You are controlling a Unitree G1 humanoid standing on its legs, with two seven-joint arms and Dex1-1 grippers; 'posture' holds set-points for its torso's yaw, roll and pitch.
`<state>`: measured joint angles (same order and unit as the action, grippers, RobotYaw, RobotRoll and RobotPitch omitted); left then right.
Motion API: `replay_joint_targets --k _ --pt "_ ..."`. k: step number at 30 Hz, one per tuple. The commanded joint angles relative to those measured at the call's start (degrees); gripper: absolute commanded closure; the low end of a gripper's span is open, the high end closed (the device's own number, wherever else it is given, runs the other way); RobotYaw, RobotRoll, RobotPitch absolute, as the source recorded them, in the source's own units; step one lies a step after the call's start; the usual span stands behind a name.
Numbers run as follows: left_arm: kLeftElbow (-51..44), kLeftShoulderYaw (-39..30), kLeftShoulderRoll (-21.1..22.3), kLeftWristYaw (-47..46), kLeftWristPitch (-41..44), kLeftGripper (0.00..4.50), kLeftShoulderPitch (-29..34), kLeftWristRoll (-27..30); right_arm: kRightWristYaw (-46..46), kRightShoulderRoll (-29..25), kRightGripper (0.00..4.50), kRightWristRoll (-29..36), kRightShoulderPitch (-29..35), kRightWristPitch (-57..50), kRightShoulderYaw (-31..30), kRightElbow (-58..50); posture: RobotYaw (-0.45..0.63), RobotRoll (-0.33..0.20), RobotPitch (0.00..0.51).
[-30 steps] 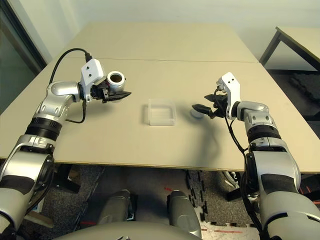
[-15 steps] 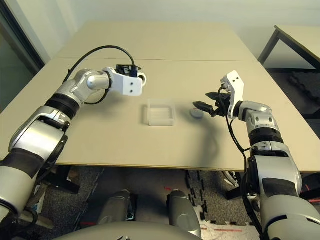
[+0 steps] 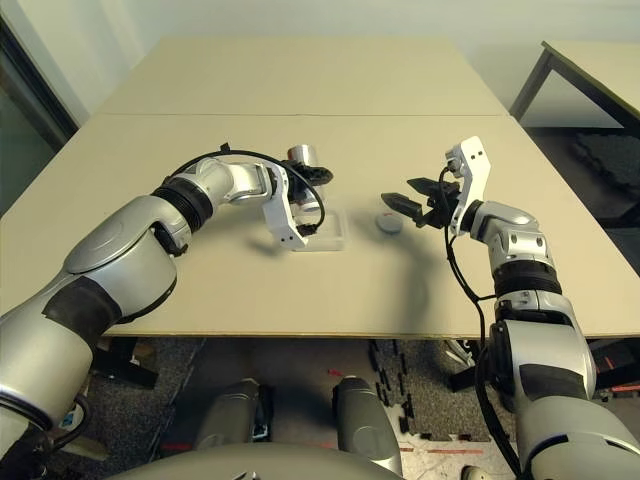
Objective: Pour the medicine from the bottle into the box.
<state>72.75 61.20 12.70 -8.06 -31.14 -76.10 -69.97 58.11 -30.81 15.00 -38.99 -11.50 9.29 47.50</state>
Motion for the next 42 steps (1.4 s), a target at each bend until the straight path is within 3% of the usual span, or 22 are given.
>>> replay_joint_targets --k 1,7,12,21,31,42 --pt "1.35 -2.73 1.13 1.29 -0.2 1.75 -1.21 2.83 -0.5 0.0 0.0 0.91 0.59 -0.97 0.67 -1.84 -0.06 0.0 0.003" --pt "1.59 -6.9 2.46 2.92 0.2 1.75 -1.55 6.85 -0.41 -0.1 0.0 0.69 0.04 -1.66 0.39 -2.1 -0.06 0.0 0.004" --pt "1.98 -26.52 2.75 19.68 -0.65 1.75 1.3 28.45 0.25 -0.48 0.0 0.0 -0.2 -1.52 -0.21 -1.42 -0.04 0.0 0.008" --pt "-3.66 -45.24 3.73 44.17 5.92 1.75 10.55 50.44 1.68 -1.2 0.0 -0.01 -0.76 -2.04 -0.34 -1.53 -0.03 0.0 0.012" --pt "-11.88 -57.31 5.71 48.24 18.22 1.75 18.41 63.61 9.4 -2.31 0.0 2.05 1.96 -7.83 -1.97 -10.53 -0.02 0.0 0.013" --pt "-23.53 -63.67 6.45 45.99 26.24 1.75 26.78 70.74 14.28 -5.23 0.0 4.05 5.9 -15.28 -5.97 -26.21 -0.03 0.0 0.019"
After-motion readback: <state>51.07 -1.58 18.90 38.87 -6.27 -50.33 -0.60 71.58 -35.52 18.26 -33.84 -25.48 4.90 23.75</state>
